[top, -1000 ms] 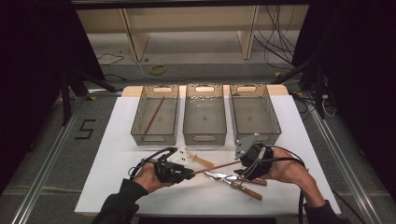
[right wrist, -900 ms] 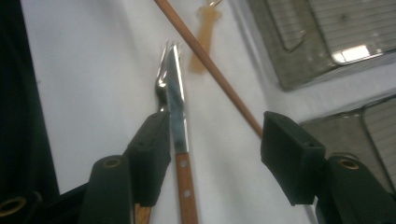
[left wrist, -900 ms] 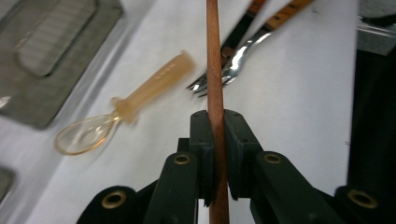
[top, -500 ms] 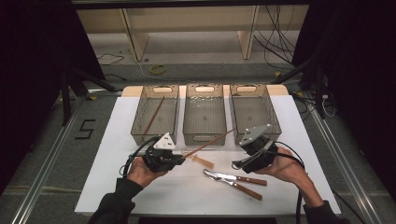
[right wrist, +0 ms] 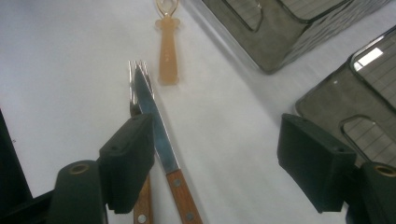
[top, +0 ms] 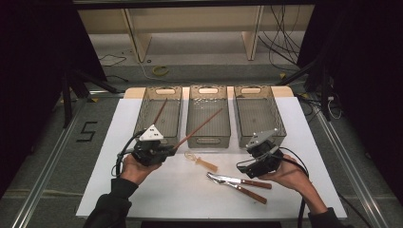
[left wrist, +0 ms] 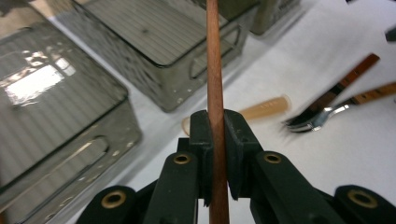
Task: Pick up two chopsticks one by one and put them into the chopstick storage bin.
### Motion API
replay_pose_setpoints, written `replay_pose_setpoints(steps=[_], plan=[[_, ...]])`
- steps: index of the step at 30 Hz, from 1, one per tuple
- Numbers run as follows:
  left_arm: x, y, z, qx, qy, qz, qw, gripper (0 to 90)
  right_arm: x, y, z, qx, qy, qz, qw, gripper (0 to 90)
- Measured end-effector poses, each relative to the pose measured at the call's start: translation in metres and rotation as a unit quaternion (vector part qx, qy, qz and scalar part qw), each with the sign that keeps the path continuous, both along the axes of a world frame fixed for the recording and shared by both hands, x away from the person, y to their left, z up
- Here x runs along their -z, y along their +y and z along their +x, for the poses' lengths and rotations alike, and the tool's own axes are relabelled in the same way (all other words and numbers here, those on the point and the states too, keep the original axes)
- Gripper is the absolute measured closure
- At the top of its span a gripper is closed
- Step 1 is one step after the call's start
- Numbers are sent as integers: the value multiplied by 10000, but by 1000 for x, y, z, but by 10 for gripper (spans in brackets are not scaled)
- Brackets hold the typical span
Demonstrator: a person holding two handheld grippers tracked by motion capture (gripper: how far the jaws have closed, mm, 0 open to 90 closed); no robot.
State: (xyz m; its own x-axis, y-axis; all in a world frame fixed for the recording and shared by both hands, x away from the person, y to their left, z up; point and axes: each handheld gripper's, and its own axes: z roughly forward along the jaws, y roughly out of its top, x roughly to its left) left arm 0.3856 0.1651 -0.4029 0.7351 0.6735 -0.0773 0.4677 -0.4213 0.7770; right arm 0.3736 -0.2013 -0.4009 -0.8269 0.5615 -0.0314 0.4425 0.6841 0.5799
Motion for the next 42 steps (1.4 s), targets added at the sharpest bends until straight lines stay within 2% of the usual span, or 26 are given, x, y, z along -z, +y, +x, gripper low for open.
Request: replay_pose_setpoints(steps=[9,12,15,16,22,31,39,42], plan=[[-6,18,12,-450,-22,-152,9989,827,8,-2,-2,69,94,39,9999,268],[-6,23,16,-566,-24,-123,9983,828,10,-4,-2,81,120,58,9999,269],[-6,26,19,-647,-16,18,9979,830,10,-5,-3,91,157,62,9998,269],[-6,27,20,-709,-68,3,9975,830,11,-5,-3,83,162,66,9998,270],[-9,35,30,-865,-38,-79,9962,830,11,-7,-3,81,147,70,9998,275],[-12,49,53,-1187,93,-109,9928,830,12,-10,-3,126,178,90,9997,278],[-11,63,72,-1517,221,-116,9881,830,12,-14,-4,158,175,106,9997,283],[-9,65,78,-1579,285,-64,9870,830,12,-15,-4,159,171,104,9997,284]])
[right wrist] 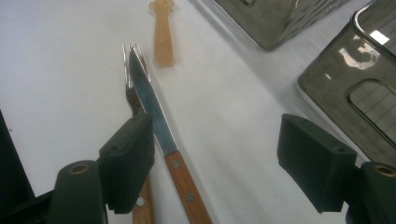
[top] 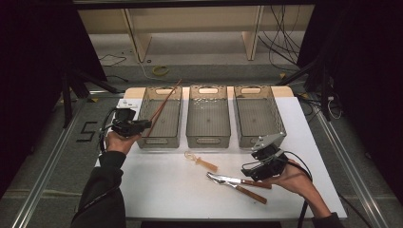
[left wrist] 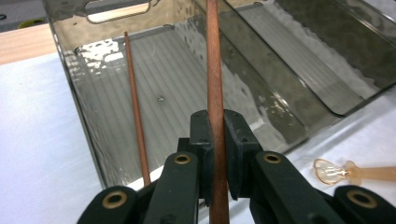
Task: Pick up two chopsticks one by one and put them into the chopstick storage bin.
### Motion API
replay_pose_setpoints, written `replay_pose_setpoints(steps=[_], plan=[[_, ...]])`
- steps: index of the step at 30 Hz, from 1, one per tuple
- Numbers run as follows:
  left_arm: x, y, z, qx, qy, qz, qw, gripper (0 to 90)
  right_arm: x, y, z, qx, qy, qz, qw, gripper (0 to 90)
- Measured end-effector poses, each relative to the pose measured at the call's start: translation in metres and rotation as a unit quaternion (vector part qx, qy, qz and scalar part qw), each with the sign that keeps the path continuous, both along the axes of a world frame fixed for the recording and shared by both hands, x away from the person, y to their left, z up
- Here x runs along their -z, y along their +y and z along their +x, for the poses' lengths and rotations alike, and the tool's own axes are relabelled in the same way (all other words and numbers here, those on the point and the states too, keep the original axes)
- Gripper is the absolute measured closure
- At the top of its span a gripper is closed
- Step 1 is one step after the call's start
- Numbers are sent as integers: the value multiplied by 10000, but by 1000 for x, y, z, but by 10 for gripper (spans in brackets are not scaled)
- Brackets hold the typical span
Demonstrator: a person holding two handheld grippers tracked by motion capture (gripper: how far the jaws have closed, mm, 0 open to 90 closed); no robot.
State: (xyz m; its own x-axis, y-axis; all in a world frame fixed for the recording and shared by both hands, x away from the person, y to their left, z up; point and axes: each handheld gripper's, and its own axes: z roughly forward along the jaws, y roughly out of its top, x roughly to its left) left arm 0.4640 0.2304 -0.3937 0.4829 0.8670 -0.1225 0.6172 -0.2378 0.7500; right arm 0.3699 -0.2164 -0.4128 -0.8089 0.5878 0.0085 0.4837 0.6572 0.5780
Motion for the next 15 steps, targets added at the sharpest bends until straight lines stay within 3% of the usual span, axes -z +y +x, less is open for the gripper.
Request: replay_pose_setpoints(steps=[15], plan=[[11,6,24,-261,387,148,9988,829,-1,-3,-1,70,5,26,10000,289]])
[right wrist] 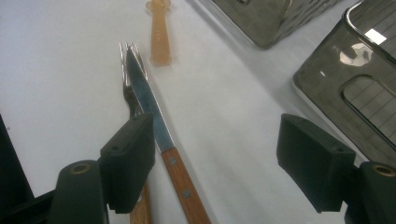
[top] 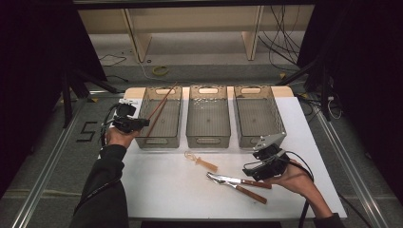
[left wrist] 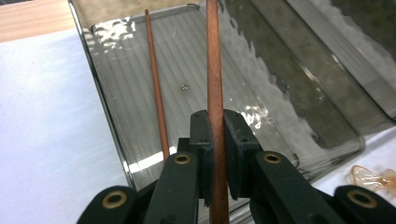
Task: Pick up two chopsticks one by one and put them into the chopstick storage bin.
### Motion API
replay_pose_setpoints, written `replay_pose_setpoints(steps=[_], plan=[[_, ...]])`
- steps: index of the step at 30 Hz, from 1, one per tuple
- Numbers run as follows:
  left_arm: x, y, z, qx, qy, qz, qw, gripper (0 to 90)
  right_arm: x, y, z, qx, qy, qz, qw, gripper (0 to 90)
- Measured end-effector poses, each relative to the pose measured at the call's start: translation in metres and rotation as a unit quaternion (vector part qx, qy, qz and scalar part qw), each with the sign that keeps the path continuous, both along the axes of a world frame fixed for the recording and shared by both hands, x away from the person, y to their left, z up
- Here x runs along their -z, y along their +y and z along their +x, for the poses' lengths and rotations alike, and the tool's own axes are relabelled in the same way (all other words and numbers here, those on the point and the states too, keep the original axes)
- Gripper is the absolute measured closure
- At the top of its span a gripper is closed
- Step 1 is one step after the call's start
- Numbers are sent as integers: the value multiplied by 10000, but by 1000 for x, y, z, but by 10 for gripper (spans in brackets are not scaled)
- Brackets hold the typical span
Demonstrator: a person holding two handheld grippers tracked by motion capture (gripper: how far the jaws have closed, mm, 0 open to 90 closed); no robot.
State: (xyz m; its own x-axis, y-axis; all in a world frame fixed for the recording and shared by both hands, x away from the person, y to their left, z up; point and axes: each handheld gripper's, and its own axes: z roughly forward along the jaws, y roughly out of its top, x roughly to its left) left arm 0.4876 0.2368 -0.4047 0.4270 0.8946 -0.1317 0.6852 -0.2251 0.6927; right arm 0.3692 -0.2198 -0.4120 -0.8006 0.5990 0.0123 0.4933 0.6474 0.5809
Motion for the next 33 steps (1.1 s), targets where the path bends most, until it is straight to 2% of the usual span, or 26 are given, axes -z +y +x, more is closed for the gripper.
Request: replay_pose_setpoints(steps=[12,17,19,23,26,33], plan=[[7,-4,10,-123,239,203,9994,825,0,-2,0,-26,-37,-8,10000,291],[10,-7,13,-149,371,224,9989,814,0,-3,0,-24,-25,-3,10000,292],[10,-9,14,-183,445,220,9986,712,0,-3,0,-37,-36,-5,10000,292],[8,-10,14,-231,381,106,9990,609,0,-3,0,-9,-31,20,10000,292],[6,-10,11,-234,308,-61,9992,536,-1,-4,-1,-4,-31,16,10000,292],[-5,-9,-2,-65,103,-452,9989,387,-3,-3,-1,47,-44,82,9999,290]])
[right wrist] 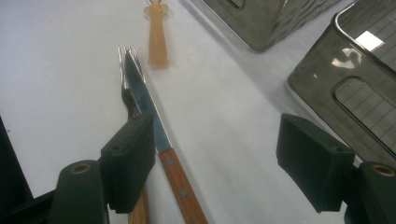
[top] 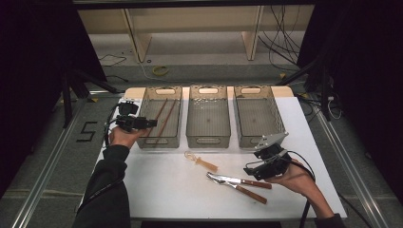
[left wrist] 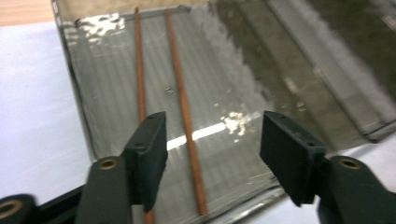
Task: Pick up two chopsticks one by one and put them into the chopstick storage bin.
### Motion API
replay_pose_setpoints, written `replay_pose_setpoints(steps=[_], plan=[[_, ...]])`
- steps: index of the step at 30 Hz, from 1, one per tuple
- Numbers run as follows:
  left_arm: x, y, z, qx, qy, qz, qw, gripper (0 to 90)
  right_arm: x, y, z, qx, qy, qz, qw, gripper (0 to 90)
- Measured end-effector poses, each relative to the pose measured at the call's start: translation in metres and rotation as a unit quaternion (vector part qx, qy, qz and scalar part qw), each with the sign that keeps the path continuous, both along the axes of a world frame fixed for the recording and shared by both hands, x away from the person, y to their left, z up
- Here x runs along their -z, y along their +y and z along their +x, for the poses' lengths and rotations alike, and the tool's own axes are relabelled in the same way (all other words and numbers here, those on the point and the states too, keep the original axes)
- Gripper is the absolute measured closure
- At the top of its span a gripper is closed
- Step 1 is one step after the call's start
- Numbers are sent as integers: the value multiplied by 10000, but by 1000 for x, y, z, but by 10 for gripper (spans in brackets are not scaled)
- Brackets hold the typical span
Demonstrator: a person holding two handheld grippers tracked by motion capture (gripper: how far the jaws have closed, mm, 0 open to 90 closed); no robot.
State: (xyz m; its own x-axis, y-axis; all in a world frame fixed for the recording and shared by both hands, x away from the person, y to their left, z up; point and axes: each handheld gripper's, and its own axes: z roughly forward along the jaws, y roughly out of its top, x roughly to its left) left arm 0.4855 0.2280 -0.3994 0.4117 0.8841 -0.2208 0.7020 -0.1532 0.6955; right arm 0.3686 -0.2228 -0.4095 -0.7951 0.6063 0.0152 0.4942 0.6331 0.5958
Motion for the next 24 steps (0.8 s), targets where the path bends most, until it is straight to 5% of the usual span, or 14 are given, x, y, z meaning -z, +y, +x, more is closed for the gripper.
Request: replay_pose_setpoints(steps=[11,24], plan=[[-4,0,-26,334,-252,-613,9972,260,-1,3,2,-66,0,53,10000,276],[2,-10,-60,767,-483,-791,9927,159,-2,16,10,-127,55,171,9998,269]])
